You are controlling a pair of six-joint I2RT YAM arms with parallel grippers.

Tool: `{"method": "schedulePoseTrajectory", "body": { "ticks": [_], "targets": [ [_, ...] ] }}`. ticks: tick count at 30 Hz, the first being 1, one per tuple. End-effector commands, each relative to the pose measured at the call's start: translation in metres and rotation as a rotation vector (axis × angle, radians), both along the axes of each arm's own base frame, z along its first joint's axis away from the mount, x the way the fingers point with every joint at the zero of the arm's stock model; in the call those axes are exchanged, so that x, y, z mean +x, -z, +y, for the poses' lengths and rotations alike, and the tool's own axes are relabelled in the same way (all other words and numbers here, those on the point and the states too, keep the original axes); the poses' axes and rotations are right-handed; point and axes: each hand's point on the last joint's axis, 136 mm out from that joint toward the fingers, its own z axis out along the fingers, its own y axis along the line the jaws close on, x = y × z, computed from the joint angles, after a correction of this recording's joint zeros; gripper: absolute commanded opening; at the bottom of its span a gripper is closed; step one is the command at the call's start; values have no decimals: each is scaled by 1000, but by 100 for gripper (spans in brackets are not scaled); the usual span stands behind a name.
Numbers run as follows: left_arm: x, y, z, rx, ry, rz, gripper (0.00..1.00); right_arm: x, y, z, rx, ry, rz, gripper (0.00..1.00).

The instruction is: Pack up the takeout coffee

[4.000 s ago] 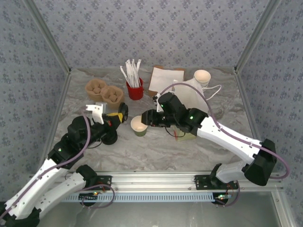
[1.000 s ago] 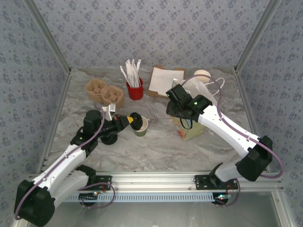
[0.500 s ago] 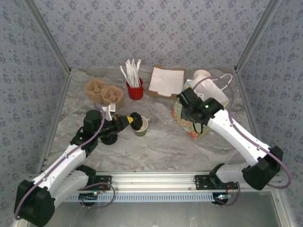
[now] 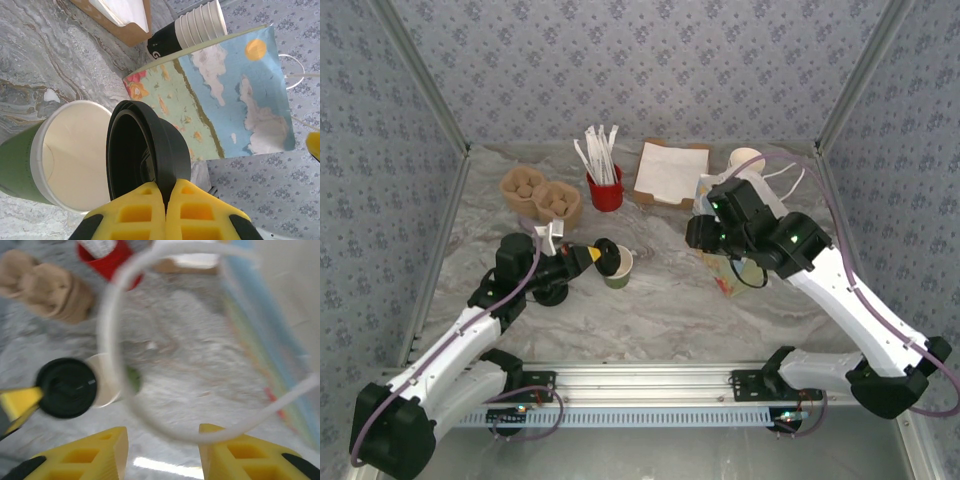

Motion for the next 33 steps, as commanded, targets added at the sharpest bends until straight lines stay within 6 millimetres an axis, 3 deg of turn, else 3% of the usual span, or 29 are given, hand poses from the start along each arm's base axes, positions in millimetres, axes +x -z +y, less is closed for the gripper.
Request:
{"method": "schedulePoseTrajectory", "body": {
  "ticks": [1,5,8,12,20,33],
  "targets": [
    [2,-20,0,-12,9,-63,0,-15,-20,54,202,-143,22,43],
    [2,-22,0,-15,12,-66,0,-20,-18,90,236,-204,48,40],
    [2,-23,0,-13,11,-70,0,-18,-19,105,277,-217,30,39],
    [1,-23,1,-12,13,-72,0,-11,10,121,292,-194,81,38],
    [2,-25,2,-26,21,-80,0,14,79,128,325,-87,144,36],
    [5,-16,-1,-64,28,-39,0,36,145,130,287,2,232,38]
  ]
}}
